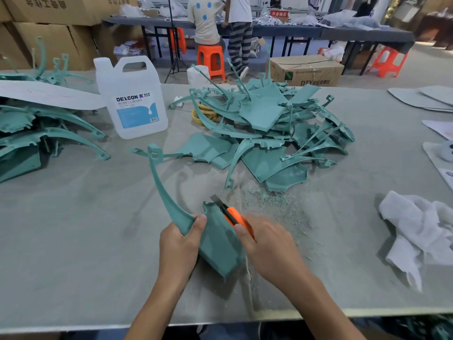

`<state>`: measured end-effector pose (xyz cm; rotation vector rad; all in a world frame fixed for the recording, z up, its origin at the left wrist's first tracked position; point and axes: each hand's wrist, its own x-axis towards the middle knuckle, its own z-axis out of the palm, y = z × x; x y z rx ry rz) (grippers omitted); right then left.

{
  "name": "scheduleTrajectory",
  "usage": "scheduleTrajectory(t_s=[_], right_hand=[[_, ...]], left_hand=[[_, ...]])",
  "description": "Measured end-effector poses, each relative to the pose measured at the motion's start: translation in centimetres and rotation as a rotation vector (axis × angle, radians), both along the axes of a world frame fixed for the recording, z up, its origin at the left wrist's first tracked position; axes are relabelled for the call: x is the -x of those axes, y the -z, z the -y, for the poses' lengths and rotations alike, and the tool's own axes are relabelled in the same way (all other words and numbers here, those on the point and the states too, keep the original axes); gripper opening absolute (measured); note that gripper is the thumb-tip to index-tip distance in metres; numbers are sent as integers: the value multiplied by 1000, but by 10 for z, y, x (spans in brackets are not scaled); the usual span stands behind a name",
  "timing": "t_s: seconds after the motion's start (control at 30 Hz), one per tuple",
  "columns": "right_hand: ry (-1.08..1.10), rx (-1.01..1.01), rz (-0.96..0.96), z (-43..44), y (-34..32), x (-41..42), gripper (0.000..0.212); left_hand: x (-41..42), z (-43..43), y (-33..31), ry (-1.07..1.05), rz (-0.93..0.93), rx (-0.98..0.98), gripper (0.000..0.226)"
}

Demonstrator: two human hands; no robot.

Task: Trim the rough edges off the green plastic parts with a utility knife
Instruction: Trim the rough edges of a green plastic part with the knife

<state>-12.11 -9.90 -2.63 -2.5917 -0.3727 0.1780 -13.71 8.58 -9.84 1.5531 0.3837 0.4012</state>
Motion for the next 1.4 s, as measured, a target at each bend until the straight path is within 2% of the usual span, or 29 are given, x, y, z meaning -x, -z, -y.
scheduleTrajectory(t_s=[0.1,0.43,0.5,0.63,0.8,0.93,1.2,1.4], right_hand=[[35,41,-28,6,0,-5,27],[51,-284,-191,11,4,-7,27],[51,-264,-214,9,4,-7,26],[28,-24,-119,13,0,-14,27],[33,-87,7,14,-1,-2,24],[-1,-144,28,-2,1,13,27],[-13,-104,-13,-20,2,18,32],[-2,-9,19,-23,1,17,35]], left_hand=[[1,0,-1,10,5,-3,25],[0,0,-5,33,-5,46,28],[0,0,-5,34,-10,43,28],[0,1,-5,24,-25,45,30],[-1,2,-5,20,-31,44,30],[0,2,-5,10,-30,20,30],[1,2,-6,-7,-47,-5,31],[3,5,-8,-33,-35,-33,16]])
